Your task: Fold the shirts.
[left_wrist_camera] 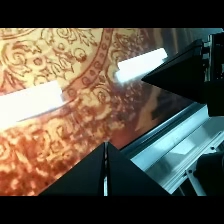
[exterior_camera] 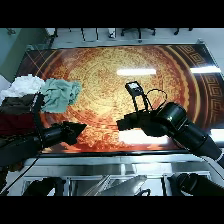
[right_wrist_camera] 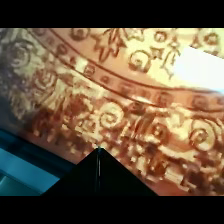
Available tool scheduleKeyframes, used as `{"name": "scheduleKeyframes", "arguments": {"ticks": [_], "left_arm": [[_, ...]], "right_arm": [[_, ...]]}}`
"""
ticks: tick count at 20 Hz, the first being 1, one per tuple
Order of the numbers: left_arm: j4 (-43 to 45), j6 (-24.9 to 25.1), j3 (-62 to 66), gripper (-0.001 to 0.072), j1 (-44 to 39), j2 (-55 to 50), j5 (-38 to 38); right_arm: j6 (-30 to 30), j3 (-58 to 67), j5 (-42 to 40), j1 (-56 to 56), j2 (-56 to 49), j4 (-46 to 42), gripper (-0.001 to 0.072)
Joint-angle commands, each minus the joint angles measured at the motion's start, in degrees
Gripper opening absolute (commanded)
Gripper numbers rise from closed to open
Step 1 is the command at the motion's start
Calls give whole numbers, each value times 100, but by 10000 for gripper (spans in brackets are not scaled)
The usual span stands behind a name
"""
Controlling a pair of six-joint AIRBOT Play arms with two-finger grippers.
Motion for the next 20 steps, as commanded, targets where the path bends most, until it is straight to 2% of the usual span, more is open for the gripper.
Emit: {"name": "scheduleKeyframes", "arguments": {"ticks": [1,7,8,10,11,12,13,14,15,17,20], "left_arm": [[-2,0,-2,27,-4,4,-4],[72,-7,-2,26,26,4,-1088],[417,-227,-2,26,111,-26,-1333],[1687,-1331,0,27,688,-354,-1556],[2004,-1434,0,214,1187,-662,-1425],[2052,-1434,0,645,1694,-1029,-1384],[1971,-1432,0,699,2240,-1449,-1410],[1910,-1401,0,700,2710,-1834,-1475],[1899,-1325,2,699,3165,-2256,-1665],[1899,-1029,190,699,3770,-3091,-2118],[1895,-710,1180,699,3965,-4446,-2332]], "right_arm": [[2,-2,15,4,0,0,22],[0,-2,323,4,-94,-2,22],[0,-2,372,2,-118,-96,22],[28,0,573,-98,-136,-391,23],[24,0,605,-282,-133,-387,23],[24,0,560,-516,-136,-385,33],[22,0,509,-787,-136,-387,175],[20,0,468,-1113,-136,-387,440],[20,0,444,-1456,-136,-385,511],[22,0,450,-2068,-144,-385,511],[24,0,452,-2763,-267,-378,508]]}}
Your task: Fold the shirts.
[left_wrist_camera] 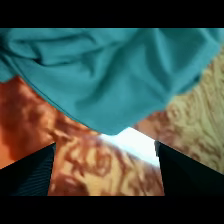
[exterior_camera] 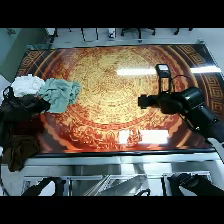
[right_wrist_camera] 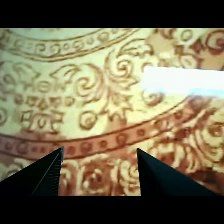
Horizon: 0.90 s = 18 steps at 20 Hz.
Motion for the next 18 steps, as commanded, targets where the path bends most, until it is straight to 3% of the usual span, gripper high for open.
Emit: {"name": "scheduleKeyframes", "arguments": {"ticks": [1,6,11,12,13,16,17,18], "left_arm": [[83,275,1108,700,393,-1670,-365],[114,367,3117,699,111,-3571,-120],[138,372,4376,693,-107,-4631,275],[122,367,4566,465,-105,-4782,619],[122,369,4778,21,-101,-4900,1040],[70,391,5427,25,-232,-4911,1926],[68,461,5650,25,-345,-4837,2221],[66,516,5871,25,-514,-4723,2579]], "right_arm": [[4,0,-2,-793,-153,-7,505],[4,0,0,-896,-560,103,503],[4,0,-7,-896,-857,398,502],[2,0,-9,-896,-863,459,501],[2,0,-9,-896,-861,511,501],[2,0,-63,-896,-857,597,464],[2,0,-94,-896,-857,597,335],[-11,0,-98,-898,-857,592,287]]}}
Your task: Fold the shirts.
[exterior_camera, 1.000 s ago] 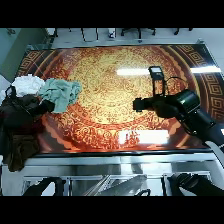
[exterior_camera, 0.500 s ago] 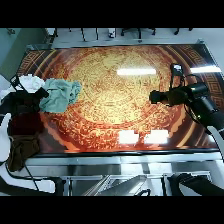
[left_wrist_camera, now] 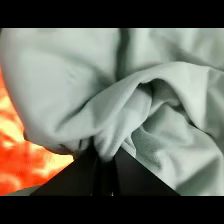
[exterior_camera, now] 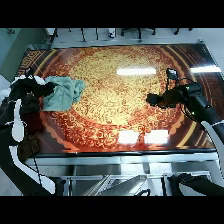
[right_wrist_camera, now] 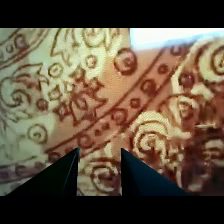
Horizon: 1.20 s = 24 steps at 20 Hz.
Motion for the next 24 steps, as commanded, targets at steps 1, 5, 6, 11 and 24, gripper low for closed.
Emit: {"name": "scheduleKeyframes", "arguments": {"ticks": [1,5,6,11,24], "left_arm": [[-50,125,752,25,-448,192,1331],[-1279,356,341,25,-1593,925,2063],[-1519,354,50,25,-1993,1102,2081],[-1668,350,-1410,25,-4074,1628,1856],[-1626,555,-3816,25,-3248,2566,1989]], "right_arm": [[-28,0,-42,-37,-13,81,287],[-387,0,-109,-295,-13,195,287],[-586,0,-247,-382,-13,313,287],[-1200,-2,-1021,-704,-13,487,264],[-4566,278,-885,-1342,-1958,4363,501]]}}
